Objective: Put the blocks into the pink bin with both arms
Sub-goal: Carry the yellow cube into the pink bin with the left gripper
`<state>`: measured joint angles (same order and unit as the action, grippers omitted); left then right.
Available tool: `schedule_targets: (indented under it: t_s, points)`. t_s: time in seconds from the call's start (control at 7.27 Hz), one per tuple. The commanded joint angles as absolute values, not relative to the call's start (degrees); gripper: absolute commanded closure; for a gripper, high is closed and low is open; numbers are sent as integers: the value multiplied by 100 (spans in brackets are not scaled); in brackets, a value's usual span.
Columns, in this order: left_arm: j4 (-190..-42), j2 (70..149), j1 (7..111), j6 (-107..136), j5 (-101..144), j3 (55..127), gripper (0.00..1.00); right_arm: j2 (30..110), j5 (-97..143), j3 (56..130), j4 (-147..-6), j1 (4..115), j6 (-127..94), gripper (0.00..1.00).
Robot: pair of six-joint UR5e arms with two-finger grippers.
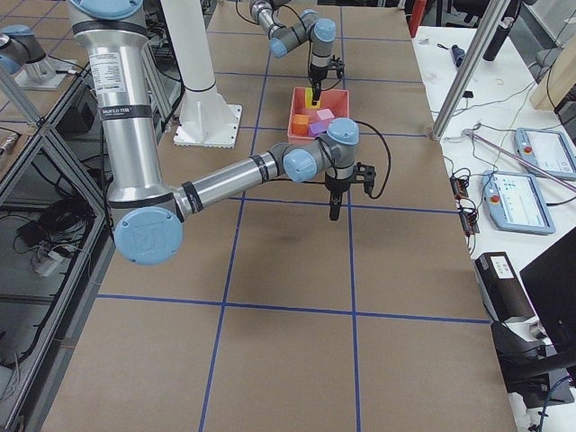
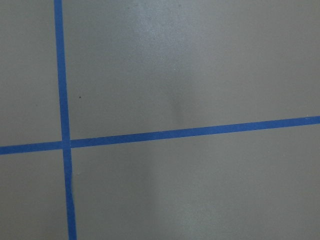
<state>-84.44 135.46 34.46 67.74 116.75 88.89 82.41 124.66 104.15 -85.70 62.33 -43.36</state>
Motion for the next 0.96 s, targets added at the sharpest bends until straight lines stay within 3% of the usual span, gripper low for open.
schedule_targets:
  t_s: [0.0,0.14,0.41,0.83]
  points:
    - [-8648,13562,3410,6750,11672,8605,18,8279,12489,10415,-8569,6240,-4333,0]
    - [-8735,13562,3419,6776,11672,8648,0,8288,12498,10415,-8569,6258,-4333,0]
    - [-8702,13562,3471,6794,11689,8945,0,8288,12498,10424,-8569,6267,-4333,0]
    - [-7468,13439,3892,6760,11707,10708,0,8332,12594,10415,-8561,6485,-4220,0]
